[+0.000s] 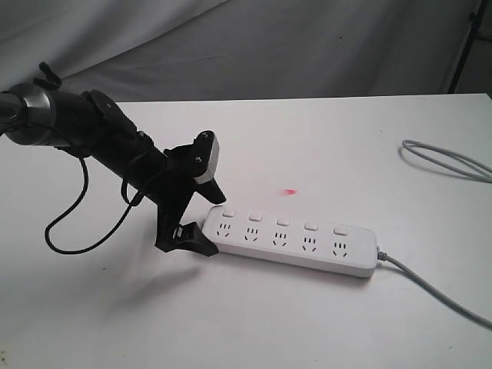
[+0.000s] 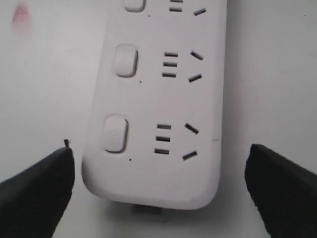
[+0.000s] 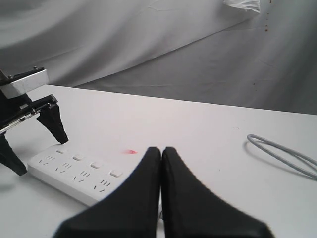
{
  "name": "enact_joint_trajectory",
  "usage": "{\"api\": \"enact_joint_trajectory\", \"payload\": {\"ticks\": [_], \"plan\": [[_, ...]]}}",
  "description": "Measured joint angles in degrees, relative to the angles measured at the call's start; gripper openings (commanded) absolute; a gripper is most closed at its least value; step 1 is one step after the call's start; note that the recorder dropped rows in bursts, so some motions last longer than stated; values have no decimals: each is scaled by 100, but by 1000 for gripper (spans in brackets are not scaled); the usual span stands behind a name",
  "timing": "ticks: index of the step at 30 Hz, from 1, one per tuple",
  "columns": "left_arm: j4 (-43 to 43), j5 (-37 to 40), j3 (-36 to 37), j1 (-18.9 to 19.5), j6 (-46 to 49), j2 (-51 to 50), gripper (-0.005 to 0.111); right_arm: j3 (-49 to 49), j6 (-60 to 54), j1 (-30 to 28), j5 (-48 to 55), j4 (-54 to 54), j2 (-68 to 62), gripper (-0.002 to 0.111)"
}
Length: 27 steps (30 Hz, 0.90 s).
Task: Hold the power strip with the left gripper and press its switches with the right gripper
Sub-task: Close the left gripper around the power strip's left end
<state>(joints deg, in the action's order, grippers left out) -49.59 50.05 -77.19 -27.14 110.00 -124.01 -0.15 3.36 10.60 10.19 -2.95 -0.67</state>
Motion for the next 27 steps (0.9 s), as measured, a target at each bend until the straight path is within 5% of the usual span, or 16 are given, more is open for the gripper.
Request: {"api": "enact_joint_trajectory", "payload": {"ticks": [27], "plan": [[89, 231, -10, 0, -508, -162, 83, 0, 0, 0, 0, 0, 0, 0]]}}
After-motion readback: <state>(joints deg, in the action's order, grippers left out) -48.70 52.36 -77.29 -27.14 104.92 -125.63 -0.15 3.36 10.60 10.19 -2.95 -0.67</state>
